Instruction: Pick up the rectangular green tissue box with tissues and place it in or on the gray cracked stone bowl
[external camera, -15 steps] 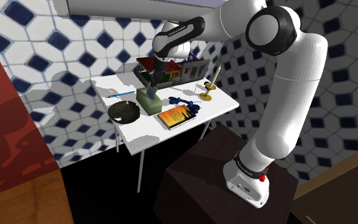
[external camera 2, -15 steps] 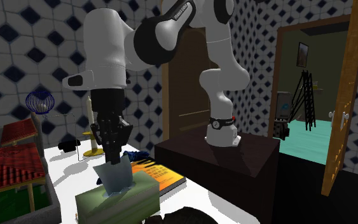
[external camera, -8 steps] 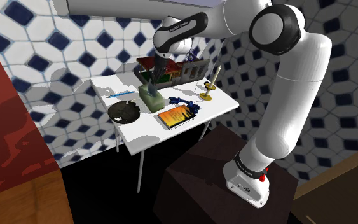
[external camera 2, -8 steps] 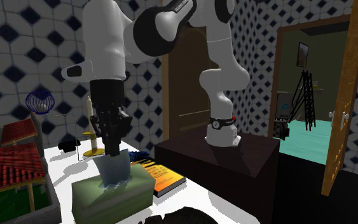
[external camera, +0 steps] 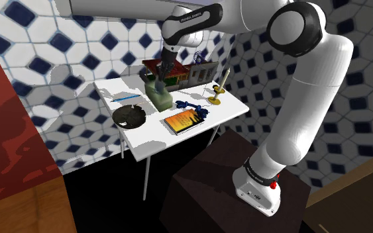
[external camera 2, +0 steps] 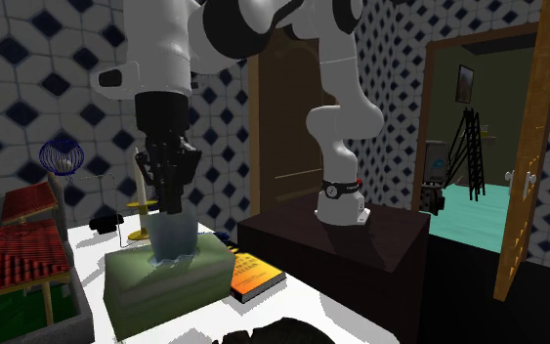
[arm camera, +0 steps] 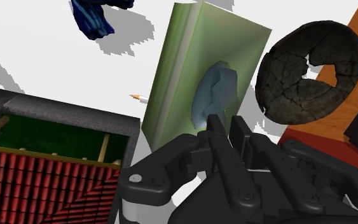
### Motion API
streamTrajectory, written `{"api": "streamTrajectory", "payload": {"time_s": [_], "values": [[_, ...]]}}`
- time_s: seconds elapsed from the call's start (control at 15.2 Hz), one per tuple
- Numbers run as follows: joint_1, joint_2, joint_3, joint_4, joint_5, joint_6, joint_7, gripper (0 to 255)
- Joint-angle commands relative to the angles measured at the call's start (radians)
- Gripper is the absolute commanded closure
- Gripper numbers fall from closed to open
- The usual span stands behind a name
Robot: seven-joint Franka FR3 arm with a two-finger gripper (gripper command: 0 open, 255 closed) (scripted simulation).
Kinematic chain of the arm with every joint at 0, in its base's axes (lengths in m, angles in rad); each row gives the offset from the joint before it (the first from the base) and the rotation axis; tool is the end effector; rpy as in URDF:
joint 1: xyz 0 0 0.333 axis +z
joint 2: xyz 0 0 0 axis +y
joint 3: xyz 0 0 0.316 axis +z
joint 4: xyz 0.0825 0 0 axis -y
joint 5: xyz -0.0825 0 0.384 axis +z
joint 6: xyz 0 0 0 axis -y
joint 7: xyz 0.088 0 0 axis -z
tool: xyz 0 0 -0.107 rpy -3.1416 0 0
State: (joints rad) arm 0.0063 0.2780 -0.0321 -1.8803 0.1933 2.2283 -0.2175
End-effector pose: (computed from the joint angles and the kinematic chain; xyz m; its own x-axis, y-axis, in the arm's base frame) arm 0.6269 -0.0091 0.3700 0.9930 0.0736 0.0928 0.0857 -0.9872 -0.1344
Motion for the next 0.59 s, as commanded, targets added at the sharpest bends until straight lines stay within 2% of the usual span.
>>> {"api": "streamTrajectory", "payload": {"time_s": [0.0,0.53], "values": [[0.002,-0.014,0.0,0.012,-0.004,-0.024,0.007,255],[0.002,-0.054,-0.004,0.068,-0.016,-0.118,0.025,255]]}}
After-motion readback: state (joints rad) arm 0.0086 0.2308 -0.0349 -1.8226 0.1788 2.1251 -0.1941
